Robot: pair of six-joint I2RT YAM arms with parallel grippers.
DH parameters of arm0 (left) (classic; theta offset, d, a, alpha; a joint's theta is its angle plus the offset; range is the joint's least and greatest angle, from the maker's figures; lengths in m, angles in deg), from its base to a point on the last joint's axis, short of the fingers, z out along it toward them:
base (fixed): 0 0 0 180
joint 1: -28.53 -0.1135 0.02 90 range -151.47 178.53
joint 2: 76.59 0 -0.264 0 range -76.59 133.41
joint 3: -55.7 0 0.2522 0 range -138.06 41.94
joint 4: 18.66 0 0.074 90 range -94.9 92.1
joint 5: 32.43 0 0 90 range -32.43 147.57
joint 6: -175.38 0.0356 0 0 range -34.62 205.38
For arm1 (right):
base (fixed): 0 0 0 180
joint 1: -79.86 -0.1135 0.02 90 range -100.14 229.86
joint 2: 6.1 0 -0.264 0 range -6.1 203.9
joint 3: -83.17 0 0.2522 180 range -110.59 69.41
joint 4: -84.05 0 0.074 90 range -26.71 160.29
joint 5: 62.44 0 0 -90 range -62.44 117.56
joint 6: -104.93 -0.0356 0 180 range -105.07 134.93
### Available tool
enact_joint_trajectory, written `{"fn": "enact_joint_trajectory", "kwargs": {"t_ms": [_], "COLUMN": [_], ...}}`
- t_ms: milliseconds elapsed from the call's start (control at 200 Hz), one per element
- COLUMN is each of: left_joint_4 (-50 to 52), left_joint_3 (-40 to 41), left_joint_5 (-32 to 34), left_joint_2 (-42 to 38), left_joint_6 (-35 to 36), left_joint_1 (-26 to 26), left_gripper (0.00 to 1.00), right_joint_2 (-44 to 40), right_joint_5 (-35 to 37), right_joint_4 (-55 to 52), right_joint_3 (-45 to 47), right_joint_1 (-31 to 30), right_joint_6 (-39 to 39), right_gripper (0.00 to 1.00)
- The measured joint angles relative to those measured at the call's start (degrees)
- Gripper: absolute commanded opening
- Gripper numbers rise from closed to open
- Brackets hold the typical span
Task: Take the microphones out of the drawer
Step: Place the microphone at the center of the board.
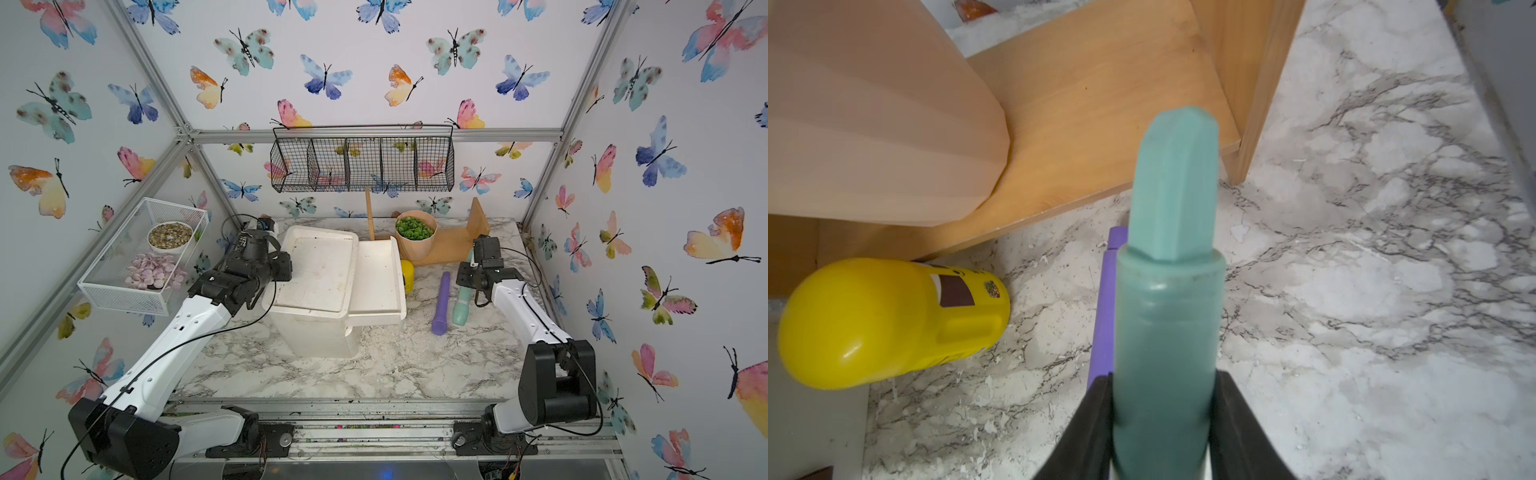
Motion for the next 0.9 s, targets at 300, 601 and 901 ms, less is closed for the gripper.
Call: {"fn": "enact_joint_trajectory", "kwargs": {"t_ms": [300, 601, 901], "left_joint_4": [-0.02, -0.13, -0.57], "left_joint_3": [0.0, 0.24, 0.68], "left_joint_5": [0.07, 0.31, 0.31], "left_joint_2": [-0.02, -0.24, -0.59], "left_joint_6": [0.0, 0.0, 0.07], "left_joint_1": [0.02, 0.07, 0.07], "left_gripper": [0.0, 0.0, 0.0], "right_joint_2": [8.63, 15.34, 19.98], "right_joint_5": [-2.67, -4.66, -5.22], "right_joint_4": [1.09, 1.14, 0.9], "right_joint_3": [-0.02, -1.97, -5.66], "right_joint_1": [0.04, 0.55, 0.79], "right_joint_6": [2.12, 2.51, 2.73], "right_gripper": [0.19, 0.2, 0.24]}}
